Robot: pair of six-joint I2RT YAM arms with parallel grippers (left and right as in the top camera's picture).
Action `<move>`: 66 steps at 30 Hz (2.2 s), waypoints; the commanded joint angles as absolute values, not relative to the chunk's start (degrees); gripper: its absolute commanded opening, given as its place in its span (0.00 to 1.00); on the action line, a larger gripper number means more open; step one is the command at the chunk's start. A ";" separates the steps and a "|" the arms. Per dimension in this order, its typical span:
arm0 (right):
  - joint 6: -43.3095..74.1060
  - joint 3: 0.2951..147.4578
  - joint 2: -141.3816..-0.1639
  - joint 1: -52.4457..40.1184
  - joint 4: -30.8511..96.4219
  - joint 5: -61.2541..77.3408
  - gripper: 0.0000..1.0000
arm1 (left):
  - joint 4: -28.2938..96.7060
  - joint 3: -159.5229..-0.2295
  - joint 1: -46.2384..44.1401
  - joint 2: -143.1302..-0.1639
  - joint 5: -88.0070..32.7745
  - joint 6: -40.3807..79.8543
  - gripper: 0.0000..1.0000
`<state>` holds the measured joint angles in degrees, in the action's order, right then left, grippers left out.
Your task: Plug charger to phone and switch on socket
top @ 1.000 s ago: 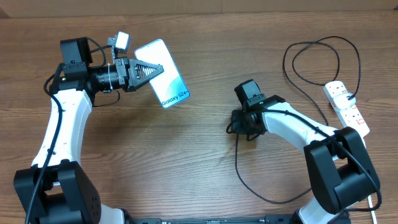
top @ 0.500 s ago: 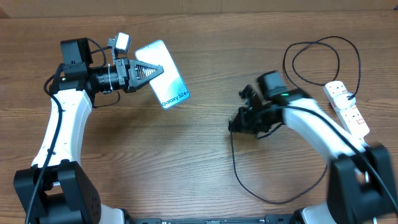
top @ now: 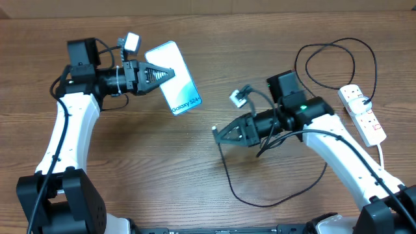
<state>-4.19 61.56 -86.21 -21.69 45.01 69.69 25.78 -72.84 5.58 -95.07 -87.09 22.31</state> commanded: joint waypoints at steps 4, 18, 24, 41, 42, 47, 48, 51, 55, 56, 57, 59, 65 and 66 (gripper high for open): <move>-4.27 62.13 -86.04 -23.14 44.49 72.07 0.04 | 24.73 -73.87 2.46 -94.50 -90.45 20.71 0.04; -0.32 62.76 -86.04 -23.11 41.19 67.31 0.04 | 25.26 -73.87 -2.00 -94.50 -89.45 19.66 0.04; -0.21 64.73 -86.04 -22.79 41.36 65.69 0.04 | 25.30 -73.87 -2.02 -94.50 -89.45 19.66 0.04; -0.34 68.60 -85.97 -22.44 48.07 67.70 0.04 | 25.26 -73.87 -2.00 -94.50 -87.99 18.35 0.04; -0.49 68.60 -85.97 -22.44 48.14 68.79 0.04 | 25.26 -73.87 -2.00 -94.50 -87.92 18.35 0.04; -0.47 68.60 -85.97 -22.44 47.66 69.78 0.04 | 25.28 -73.87 -2.02 -94.50 -87.94 18.35 0.04; -0.45 68.60 -85.97 -22.44 47.31 69.80 0.04 | 25.28 -73.87 -2.02 -94.50 -87.94 18.35 0.04; -0.45 68.60 -86.00 -22.44 46.54 69.73 0.04 | 25.30 -73.87 -2.02 -94.50 -87.94 18.37 0.04; -0.43 68.60 -86.00 -22.44 45.10 69.54 0.04 | 25.47 -73.87 -2.02 -94.50 -87.96 18.41 0.04; -0.43 68.60 -86.00 -22.44 44.77 69.56 0.04 | 25.52 -73.87 -2.02 -94.50 -88.01 18.41 0.04; -0.43 68.60 -86.00 -22.44 44.58 69.56 0.04 | 25.54 -73.87 -2.02 -94.50 -88.14 18.46 0.04; -0.30 68.60 -86.00 -22.44 44.69 69.58 0.04 | 25.52 -73.87 -2.02 -94.50 -88.12 19.18 0.04; 0.25 68.60 -86.00 -22.44 45.36 71.94 0.04 | 25.52 -73.87 -2.02 -94.50 -88.16 20.84 0.04; 0.25 68.60 -86.00 -22.44 45.39 72.62 0.04 | 25.52 -73.87 -2.02 -94.50 -88.14 20.86 0.04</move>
<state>0.08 67.22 -86.21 -22.59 45.34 69.52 25.67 -72.84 -1.89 -95.07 -86.35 19.79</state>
